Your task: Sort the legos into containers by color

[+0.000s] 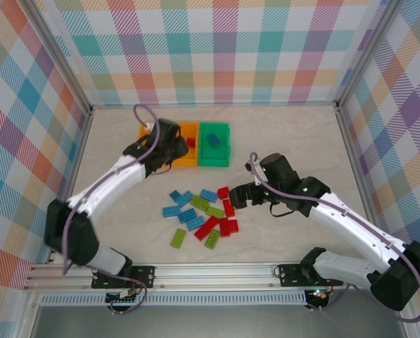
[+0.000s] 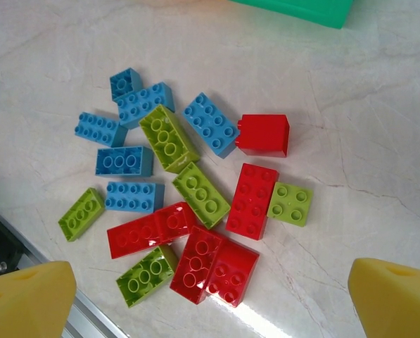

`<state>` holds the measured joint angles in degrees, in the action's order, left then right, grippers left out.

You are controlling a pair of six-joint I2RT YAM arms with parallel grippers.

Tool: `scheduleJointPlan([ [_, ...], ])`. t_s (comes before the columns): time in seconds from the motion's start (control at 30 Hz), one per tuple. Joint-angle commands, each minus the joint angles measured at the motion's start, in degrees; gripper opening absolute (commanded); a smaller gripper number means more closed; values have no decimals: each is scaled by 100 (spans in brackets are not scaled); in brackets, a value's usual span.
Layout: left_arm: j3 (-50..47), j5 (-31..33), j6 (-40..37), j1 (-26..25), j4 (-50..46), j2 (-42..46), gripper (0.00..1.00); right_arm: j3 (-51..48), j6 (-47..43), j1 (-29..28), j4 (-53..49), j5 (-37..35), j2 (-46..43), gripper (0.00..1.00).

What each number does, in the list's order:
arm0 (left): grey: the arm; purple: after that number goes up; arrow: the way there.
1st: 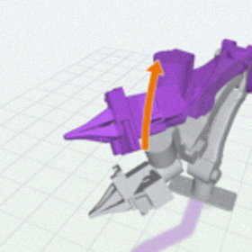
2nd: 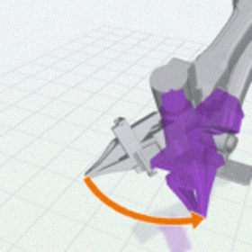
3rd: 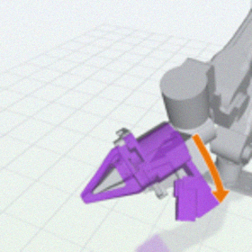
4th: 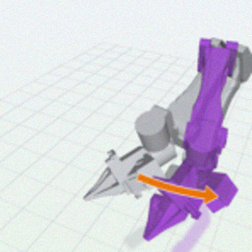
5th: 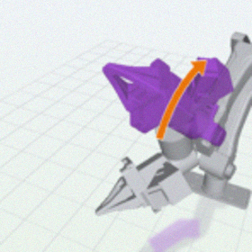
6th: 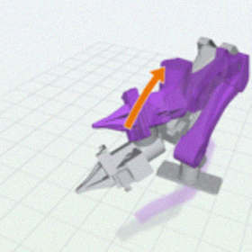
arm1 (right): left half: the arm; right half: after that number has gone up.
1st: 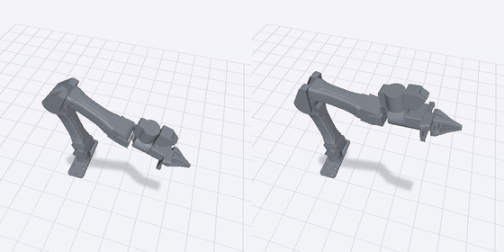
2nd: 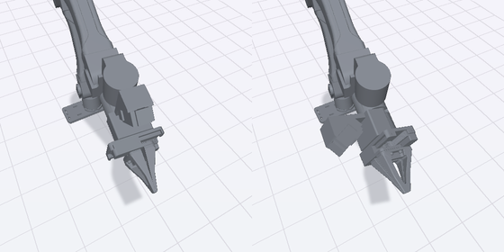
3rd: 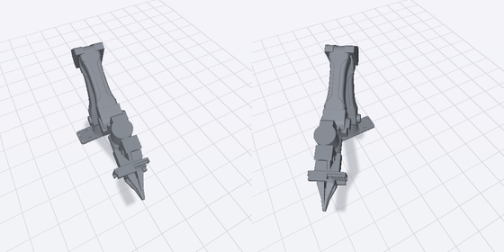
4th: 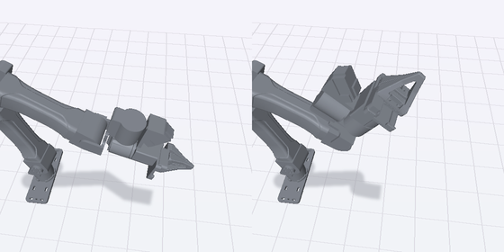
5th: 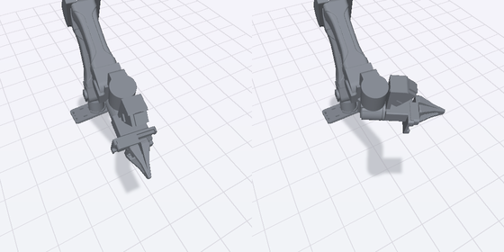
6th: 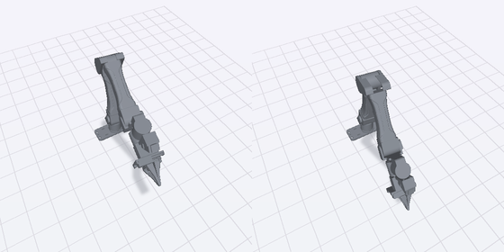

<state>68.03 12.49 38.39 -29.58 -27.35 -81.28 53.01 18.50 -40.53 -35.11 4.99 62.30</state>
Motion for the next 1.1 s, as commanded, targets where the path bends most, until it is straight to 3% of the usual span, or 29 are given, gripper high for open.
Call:
scheduleJointPlan([
  [0.0, -985, 38, 746, -236, -289, 661, 51, -106, 52, 2, 232, 35, 138, 100],
  [0.1, -1704, -114, 1148, -408, -271, 1167, 51, -94, 44, 2, 341, 115, 244, 100],
  [0.23, -2108, -388, 1399, -469, -117, 1106, 52, -50, 39, 2, 386, 175, 391, 100],
  [0.47, -2240, -537, 1856, -368, 927, 15, 63, -54, 48, 2, 350, 111, 362, 100],
  [0.73, -1700, -302, 1622, -320, 632, -1031, 63, -103, 13, 5, 213, -42, 165, 100],
  [0.87, -1767, -73, 1541, -311, 450, -1148, 59, -133, 38, 2, 294, -17, 149, 100],
  [1.07, -1864, -34, 1488, -232, 468, -1240, 43, -79, 53, 7, 325, 28, 221, 100],
])
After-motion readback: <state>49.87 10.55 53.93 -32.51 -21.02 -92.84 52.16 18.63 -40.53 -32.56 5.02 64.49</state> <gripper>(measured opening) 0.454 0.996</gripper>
